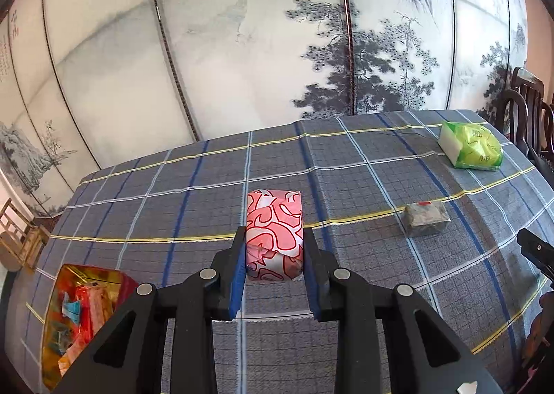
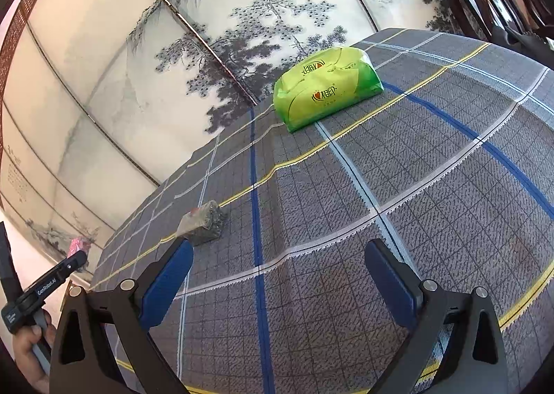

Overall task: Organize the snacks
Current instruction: 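Carry the pink candy over the gold tin with the left tool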

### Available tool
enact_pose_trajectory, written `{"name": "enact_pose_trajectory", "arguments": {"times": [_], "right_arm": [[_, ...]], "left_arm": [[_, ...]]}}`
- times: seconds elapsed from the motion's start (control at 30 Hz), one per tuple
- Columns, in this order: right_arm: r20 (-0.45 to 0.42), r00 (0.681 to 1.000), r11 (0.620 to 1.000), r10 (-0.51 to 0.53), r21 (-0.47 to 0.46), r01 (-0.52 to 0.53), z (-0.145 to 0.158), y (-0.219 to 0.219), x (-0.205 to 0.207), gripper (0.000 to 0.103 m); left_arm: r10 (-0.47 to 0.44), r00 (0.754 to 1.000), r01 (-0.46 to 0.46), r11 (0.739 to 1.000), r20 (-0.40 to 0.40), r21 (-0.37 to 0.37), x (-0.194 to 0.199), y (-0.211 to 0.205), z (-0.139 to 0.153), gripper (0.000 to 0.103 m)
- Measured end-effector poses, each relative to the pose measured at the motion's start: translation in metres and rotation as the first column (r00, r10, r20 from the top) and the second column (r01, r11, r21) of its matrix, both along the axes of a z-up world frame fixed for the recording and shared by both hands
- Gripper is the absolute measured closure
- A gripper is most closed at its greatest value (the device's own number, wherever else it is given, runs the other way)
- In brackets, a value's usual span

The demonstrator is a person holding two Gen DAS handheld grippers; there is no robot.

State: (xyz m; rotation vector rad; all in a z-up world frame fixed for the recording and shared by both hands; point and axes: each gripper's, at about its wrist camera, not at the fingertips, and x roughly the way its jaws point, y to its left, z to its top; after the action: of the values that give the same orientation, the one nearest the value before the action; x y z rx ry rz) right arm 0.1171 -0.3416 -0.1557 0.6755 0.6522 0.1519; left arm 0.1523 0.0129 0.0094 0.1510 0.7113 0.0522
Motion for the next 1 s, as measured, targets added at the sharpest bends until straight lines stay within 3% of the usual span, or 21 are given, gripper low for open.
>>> {"name": "enact_pose_trajectory", "arguments": {"times": [0.57, 1.0], "right_arm": [[-0.025, 1.0, 1.0, 0.001, -0.018, -0.001, -0.001, 0.004, 0.005, 0.004], [-0.033, 0.999, 1.0, 0.01, -0.023, -0.01, -0.001, 0.006, 0.005, 0.004]], "left_arm": [[0.152, 0.988, -0.152, 0.988, 0.025, 0.001, -0.012, 0.102, 0.017, 0.078], [0.338, 0.94, -0.341, 0.934, -0.048, -0.105, -0.04, 0.22, 0.003, 0.078]]}}
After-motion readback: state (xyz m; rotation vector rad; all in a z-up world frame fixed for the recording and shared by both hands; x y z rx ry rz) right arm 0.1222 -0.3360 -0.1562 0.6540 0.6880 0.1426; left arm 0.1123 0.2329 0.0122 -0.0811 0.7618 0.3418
